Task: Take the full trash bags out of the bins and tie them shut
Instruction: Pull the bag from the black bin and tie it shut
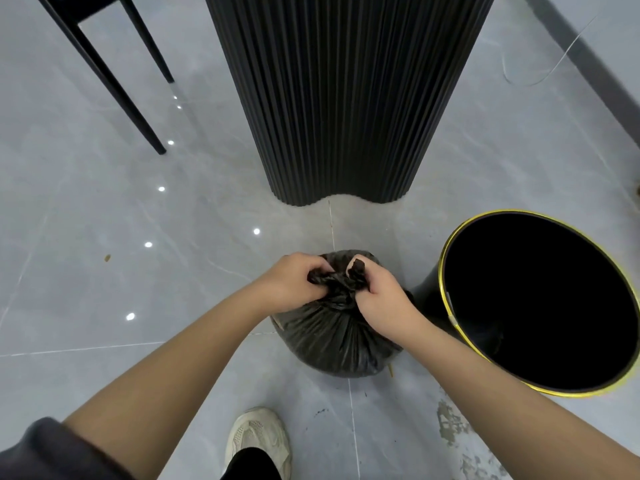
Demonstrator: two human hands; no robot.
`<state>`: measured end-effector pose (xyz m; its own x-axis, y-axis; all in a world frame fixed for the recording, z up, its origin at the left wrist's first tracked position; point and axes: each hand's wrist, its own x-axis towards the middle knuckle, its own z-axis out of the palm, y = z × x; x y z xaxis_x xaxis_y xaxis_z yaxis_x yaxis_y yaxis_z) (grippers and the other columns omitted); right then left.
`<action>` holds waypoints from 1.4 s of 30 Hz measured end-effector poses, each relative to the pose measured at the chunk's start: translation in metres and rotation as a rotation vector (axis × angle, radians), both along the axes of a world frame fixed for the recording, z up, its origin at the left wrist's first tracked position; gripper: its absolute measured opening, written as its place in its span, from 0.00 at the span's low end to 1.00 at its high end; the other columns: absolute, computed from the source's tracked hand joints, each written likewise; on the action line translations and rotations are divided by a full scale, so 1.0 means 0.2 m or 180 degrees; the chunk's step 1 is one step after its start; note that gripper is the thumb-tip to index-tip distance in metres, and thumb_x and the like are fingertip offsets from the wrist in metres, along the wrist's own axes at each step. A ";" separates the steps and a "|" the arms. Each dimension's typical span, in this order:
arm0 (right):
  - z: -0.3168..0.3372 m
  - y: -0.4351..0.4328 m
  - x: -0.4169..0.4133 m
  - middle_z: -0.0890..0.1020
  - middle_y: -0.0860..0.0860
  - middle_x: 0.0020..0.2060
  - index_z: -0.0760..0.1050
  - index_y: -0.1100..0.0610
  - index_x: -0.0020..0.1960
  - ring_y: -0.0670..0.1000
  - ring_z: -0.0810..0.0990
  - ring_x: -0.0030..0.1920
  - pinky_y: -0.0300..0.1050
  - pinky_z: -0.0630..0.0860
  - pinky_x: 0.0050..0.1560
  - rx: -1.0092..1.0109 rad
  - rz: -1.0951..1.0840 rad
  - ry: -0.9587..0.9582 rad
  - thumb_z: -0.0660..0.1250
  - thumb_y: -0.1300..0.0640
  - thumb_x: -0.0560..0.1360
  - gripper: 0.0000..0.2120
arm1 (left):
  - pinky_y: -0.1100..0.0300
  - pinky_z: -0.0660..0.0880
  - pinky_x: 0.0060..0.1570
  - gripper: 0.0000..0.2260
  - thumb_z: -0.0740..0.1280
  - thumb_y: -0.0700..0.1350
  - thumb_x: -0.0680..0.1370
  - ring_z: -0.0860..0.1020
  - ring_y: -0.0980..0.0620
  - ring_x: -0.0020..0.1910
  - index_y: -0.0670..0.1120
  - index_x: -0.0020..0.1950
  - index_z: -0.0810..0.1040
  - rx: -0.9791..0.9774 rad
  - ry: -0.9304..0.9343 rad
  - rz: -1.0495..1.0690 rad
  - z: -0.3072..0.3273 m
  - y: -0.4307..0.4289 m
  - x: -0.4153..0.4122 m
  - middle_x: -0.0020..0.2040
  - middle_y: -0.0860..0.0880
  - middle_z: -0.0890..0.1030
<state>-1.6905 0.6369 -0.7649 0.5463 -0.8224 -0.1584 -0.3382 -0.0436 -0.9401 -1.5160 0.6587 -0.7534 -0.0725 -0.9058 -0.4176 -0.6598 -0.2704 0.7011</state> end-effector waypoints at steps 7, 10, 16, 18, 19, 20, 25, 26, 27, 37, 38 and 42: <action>-0.02 -0.01 0.01 0.81 0.49 0.49 0.76 0.55 0.53 0.42 0.79 0.52 0.39 0.74 0.58 0.0781 -0.0879 -0.0230 0.54 0.72 0.74 0.18 | 0.63 0.65 0.37 0.11 0.67 0.35 0.71 0.69 0.57 0.33 0.46 0.35 0.69 -0.0106 0.0427 0.0113 0.01 0.02 0.01 0.35 0.53 0.71; -0.03 -0.01 0.02 0.83 0.57 0.48 0.78 0.58 0.51 0.57 0.81 0.53 0.54 0.78 0.57 0.1476 -0.1275 -0.0505 0.55 0.69 0.77 0.15 | 0.63 0.69 0.41 0.10 0.67 0.37 0.70 0.73 0.57 0.38 0.50 0.45 0.71 0.0208 0.0825 0.0007 0.00 0.04 0.00 0.41 0.52 0.76; -0.06 0.01 0.03 0.84 0.58 0.48 0.77 0.57 0.52 0.58 0.83 0.50 0.57 0.79 0.55 0.1709 -0.1359 -0.0528 0.63 0.66 0.76 0.09 | 0.66 0.74 0.48 0.15 0.71 0.46 0.69 0.79 0.56 0.49 0.52 0.55 0.76 -0.0036 0.0440 0.0281 -0.07 0.04 -0.08 0.49 0.53 0.81; -0.08 0.01 0.03 0.83 0.59 0.48 0.76 0.56 0.51 0.58 0.82 0.51 0.57 0.78 0.57 0.1494 -0.1428 -0.0319 0.65 0.65 0.75 0.07 | 0.72 0.70 0.40 0.05 0.69 0.40 0.72 0.78 0.56 0.42 0.51 0.41 0.77 -0.0226 0.0188 0.0559 -0.06 0.03 -0.10 0.40 0.54 0.80; -0.08 0.01 0.03 0.83 0.58 0.47 0.77 0.56 0.49 0.57 0.82 0.51 0.55 0.77 0.57 0.1354 -0.1410 -0.0209 0.65 0.64 0.75 0.06 | 0.72 0.69 0.37 0.07 0.68 0.38 0.73 0.77 0.56 0.39 0.50 0.38 0.76 -0.0274 0.0144 0.0648 -0.06 0.03 -0.10 0.37 0.54 0.78; -0.07 0.01 0.02 0.83 0.56 0.46 0.78 0.55 0.49 0.56 0.82 0.51 0.53 0.78 0.57 0.1219 -0.1357 -0.0143 0.66 0.63 0.75 0.05 | 0.71 0.68 0.36 0.08 0.67 0.38 0.73 0.76 0.56 0.38 0.48 0.37 0.77 -0.0239 0.0169 0.0708 -0.05 0.03 -0.11 0.35 0.53 0.78; -0.08 0.00 -0.04 0.80 0.45 0.56 0.76 0.50 0.60 0.44 0.76 0.59 0.49 0.70 0.66 0.0465 -0.0521 0.0073 0.60 0.55 0.77 0.13 | 0.59 0.70 0.36 0.08 0.63 0.42 0.76 0.75 0.51 0.34 0.46 0.39 0.79 0.0391 0.0721 0.1327 -0.03 0.03 -0.10 0.33 0.48 0.77; -0.10 0.00 -0.05 0.78 0.44 0.59 0.72 0.48 0.65 0.44 0.73 0.62 0.51 0.68 0.67 0.0256 -0.0273 0.0230 0.61 0.50 0.76 0.18 | 0.60 0.70 0.34 0.09 0.62 0.44 0.77 0.75 0.49 0.33 0.44 0.38 0.78 0.0517 0.0770 0.1445 -0.02 0.02 -0.10 0.33 0.47 0.77; -0.12 -0.01 -0.05 0.75 0.44 0.62 0.67 0.46 0.69 0.45 0.71 0.65 0.52 0.66 0.68 0.0041 -0.0011 0.0489 0.61 0.44 0.74 0.24 | 0.60 0.70 0.33 0.10 0.62 0.45 0.78 0.75 0.49 0.33 0.43 0.39 0.78 0.0633 0.0814 0.1527 -0.01 0.02 -0.09 0.34 0.45 0.77; -0.08 0.00 -0.03 0.82 0.47 0.49 0.77 0.51 0.52 0.42 0.79 0.52 0.37 0.74 0.55 0.0879 -0.0567 -0.0327 0.55 0.58 0.82 0.12 | 0.63 0.75 0.32 0.07 0.74 0.47 0.72 0.79 0.54 0.35 0.48 0.47 0.79 0.0539 0.0919 0.1088 0.04 0.05 -0.04 0.40 0.50 0.81; -0.06 -0.01 -0.02 0.82 0.47 0.48 0.77 0.51 0.50 0.43 0.79 0.52 0.37 0.75 0.55 0.1017 -0.0623 -0.0432 0.55 0.58 0.82 0.12 | 0.62 0.76 0.31 0.07 0.74 0.46 0.72 0.79 0.53 0.35 0.48 0.47 0.79 0.0537 0.0901 0.1020 0.05 0.05 -0.03 0.41 0.50 0.82; -0.02 0.00 -0.01 0.83 0.46 0.43 0.78 0.50 0.46 0.44 0.81 0.48 0.38 0.75 0.49 0.1348 -0.0661 -0.0729 0.55 0.60 0.82 0.14 | 0.60 0.78 0.29 0.04 0.70 0.42 0.75 0.81 0.49 0.29 0.48 0.42 0.77 0.0403 0.0874 0.0649 0.14 0.04 -0.04 0.34 0.50 0.81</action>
